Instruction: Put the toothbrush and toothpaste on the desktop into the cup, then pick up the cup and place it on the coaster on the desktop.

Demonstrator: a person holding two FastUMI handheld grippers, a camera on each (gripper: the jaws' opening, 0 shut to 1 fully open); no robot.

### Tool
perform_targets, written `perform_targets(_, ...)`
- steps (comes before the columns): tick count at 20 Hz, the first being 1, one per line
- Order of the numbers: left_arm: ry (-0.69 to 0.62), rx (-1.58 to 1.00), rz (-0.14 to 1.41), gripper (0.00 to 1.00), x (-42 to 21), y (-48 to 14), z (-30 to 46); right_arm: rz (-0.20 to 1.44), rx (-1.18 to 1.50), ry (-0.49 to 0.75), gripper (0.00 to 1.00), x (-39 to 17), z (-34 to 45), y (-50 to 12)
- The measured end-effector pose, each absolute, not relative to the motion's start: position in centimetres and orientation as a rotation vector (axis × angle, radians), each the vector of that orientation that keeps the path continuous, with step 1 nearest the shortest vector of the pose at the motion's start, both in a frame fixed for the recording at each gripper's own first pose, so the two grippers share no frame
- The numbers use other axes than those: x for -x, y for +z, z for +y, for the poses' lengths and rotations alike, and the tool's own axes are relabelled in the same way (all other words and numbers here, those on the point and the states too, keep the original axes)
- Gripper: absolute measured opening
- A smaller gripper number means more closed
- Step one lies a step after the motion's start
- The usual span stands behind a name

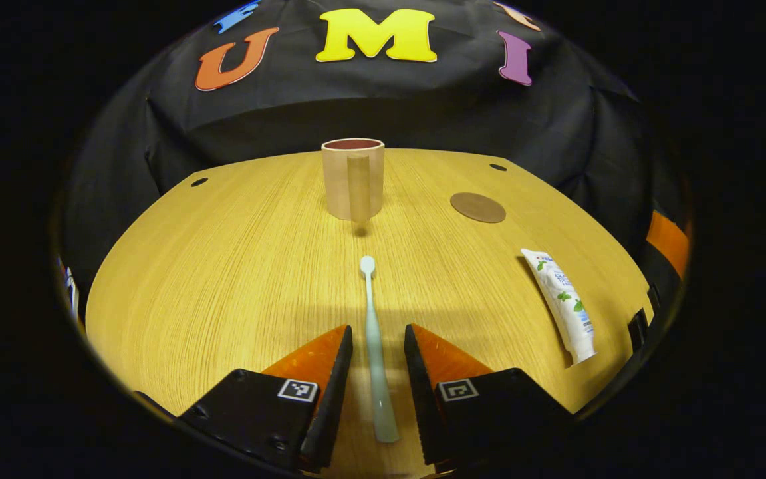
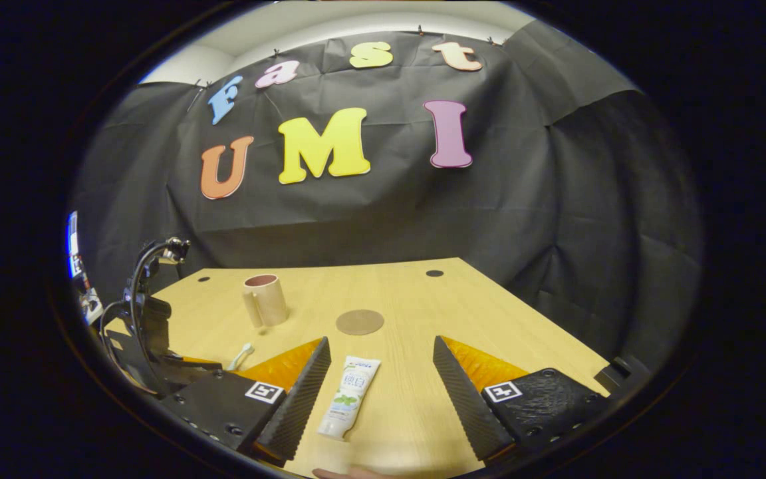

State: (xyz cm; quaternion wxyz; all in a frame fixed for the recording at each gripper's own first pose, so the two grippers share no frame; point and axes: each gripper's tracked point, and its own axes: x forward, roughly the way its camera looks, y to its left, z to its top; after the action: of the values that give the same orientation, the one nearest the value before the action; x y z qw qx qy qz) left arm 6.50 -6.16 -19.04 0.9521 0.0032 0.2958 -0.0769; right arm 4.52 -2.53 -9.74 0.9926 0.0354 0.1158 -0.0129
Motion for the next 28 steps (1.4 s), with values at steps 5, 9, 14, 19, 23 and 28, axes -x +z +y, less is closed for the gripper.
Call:
perform_targets(5,-0.137,-0.011,0.595,0.28,-6.7,-19.0,-5.2,0.215,-0.011,-0.021,0.93,-4.9,-1.8,-9.0)
perform_targets(9,-0.163,0.005,0.57,0.1,-6.6,-19.1,-5.0,0.245,-0.002,-0.032,0.94,-6.5,-1.3,-9.3)
perform_targets(14,-0.154,0.021,0.471,0.08,-6.4,-17.3,-3.8,0.32,0.007,-0.009,0.93,-7.8,0.2,-11.1)
perform_targets(19,-0.109,0.021,0.309,0.08,-5.2,-13.3,-2.2,0.465,0.002,-0.011,0.94,-8.0,1.3,-16.0)
perform_targets(23,-0.093,0.003,0.184,0.08,-4.4,-10.1,-1.7,0.586,-0.005,-0.026,0.94,-7.3,1.7,-19.4)
perform_targets(28,-0.114,0.023,0.127,0.08,-3.6,-8.3,-2.0,0.674,0.001,-0.028,0.87,-7.0,1.9,-22.0)
